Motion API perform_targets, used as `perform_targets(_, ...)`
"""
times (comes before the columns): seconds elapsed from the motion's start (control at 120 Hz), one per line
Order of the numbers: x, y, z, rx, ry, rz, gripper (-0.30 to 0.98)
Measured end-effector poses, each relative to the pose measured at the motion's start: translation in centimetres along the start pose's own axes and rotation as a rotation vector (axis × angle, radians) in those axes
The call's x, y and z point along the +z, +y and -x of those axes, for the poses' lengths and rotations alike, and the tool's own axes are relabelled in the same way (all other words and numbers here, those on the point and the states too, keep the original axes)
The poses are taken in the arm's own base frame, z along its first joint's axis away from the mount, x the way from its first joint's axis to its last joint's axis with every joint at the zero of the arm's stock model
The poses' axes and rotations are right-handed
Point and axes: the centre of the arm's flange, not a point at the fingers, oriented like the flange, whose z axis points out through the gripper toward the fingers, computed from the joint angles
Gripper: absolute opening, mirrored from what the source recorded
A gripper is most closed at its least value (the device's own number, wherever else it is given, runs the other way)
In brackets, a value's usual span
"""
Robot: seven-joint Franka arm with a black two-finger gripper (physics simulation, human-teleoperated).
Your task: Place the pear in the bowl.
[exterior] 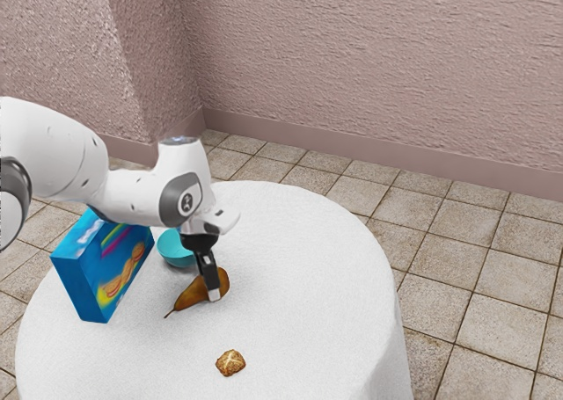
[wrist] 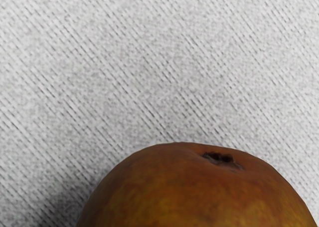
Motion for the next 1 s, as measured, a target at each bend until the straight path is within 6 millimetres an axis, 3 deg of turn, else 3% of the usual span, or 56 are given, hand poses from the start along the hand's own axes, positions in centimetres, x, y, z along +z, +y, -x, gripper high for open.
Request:
perform_targets(0.067, 0.0, 0.0, 0.0, -0.005, 0.004, 0.001, 0.71)
perform_targets(0.142, -0.2, 0.0, 0.0, -0.004, 0.009, 0.001, 0.50)
perform_targets(0.267, -1.1, 0.0, -0.1, 0.009, 0.023, -0.011, 0.34)
perform_targets(0.525, -6.5, 0.3, 0.4, 0.020, 0.092, -0.042, 0.28)
perform_targets(0.608, -8.2, -1.0, 1.7, -0.007, 0.110, -0.055, 0.29)
perform_targets(0.792, -12.2, -5.8, 4.4, -0.082, 0.153, -0.116, 0.30)
perform_targets(0.875, -12.7, -7.5, 5.0, -0.101, 0.151, -0.133, 0.30)
perform_targets(1.0, -11.9, -9.5, 4.1, -0.102, 0.126, -0.155, 0.31)
